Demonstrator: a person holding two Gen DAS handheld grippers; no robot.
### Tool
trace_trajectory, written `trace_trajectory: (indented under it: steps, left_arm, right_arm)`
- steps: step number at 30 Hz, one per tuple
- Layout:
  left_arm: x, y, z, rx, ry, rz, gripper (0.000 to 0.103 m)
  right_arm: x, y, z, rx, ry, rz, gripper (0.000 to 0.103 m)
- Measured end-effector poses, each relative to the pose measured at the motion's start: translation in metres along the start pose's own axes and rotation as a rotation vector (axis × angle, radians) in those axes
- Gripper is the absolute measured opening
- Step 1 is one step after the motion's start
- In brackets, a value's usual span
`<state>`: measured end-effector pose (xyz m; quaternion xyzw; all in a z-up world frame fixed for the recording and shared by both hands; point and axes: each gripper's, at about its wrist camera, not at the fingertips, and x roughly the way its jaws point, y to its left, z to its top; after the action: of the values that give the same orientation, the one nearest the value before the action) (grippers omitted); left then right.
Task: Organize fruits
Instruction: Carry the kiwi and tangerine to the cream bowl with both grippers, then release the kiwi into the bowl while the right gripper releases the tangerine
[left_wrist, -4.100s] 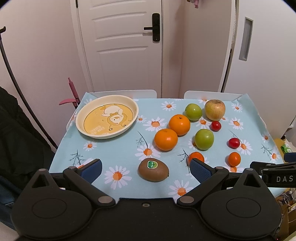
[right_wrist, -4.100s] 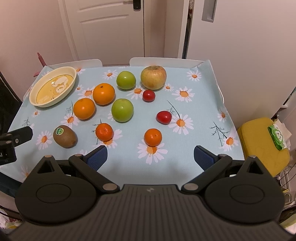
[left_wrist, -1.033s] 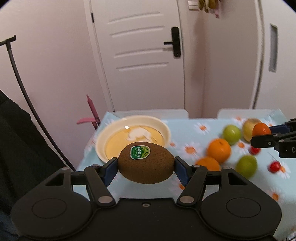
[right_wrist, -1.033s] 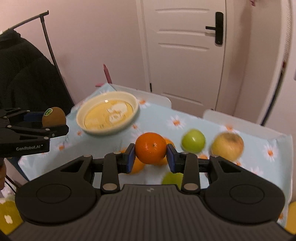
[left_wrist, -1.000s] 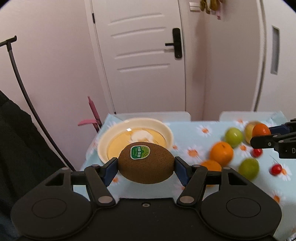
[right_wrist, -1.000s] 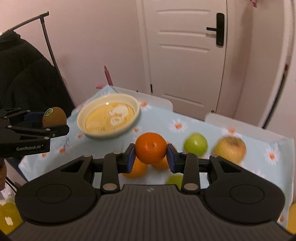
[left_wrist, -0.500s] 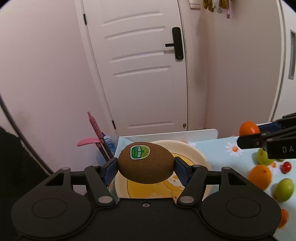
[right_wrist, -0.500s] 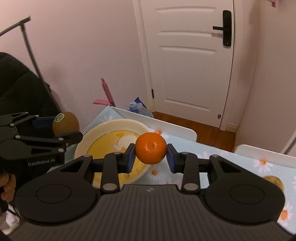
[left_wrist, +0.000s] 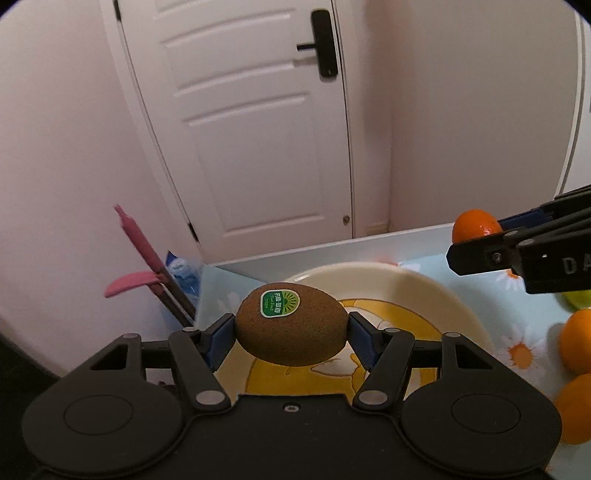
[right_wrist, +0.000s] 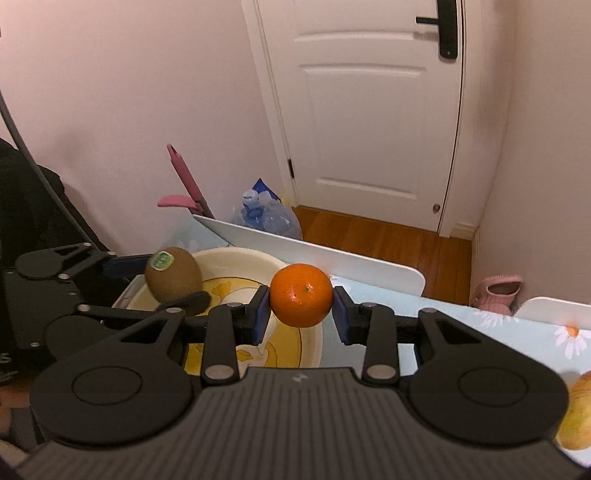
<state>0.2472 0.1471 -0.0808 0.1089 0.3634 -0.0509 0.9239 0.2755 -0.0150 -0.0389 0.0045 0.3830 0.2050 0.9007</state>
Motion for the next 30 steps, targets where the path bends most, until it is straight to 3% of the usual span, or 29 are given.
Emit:
trace_trajectory:
  steps: [10,13,18,30]
  left_arm:
    - [0.033,-0.006,0.0,0.037,0.053,-0.007,0.074]
    - [0.021,-0.008,-0.001,0.048,0.017,0.008,0.091]
    - [-0.001,-0.006,-0.001,0.041,0.015,0.04,0.092]
    - [-0.047,0.0,-0.012,-0.091,0.033,0.118,0.097]
  right_arm:
    - [0.016,-0.004,0.001,0.02,0.028,-0.012,0.051]
    - [0.016,-0.005,0.004,0.016,0.029,-0.002,0.051]
    - [0.015,-0.006,0.006,-0.014,0.034,0.034,0.051]
    - [0.036,0.01,0.01,-0.153,0.076,0.111,0.051]
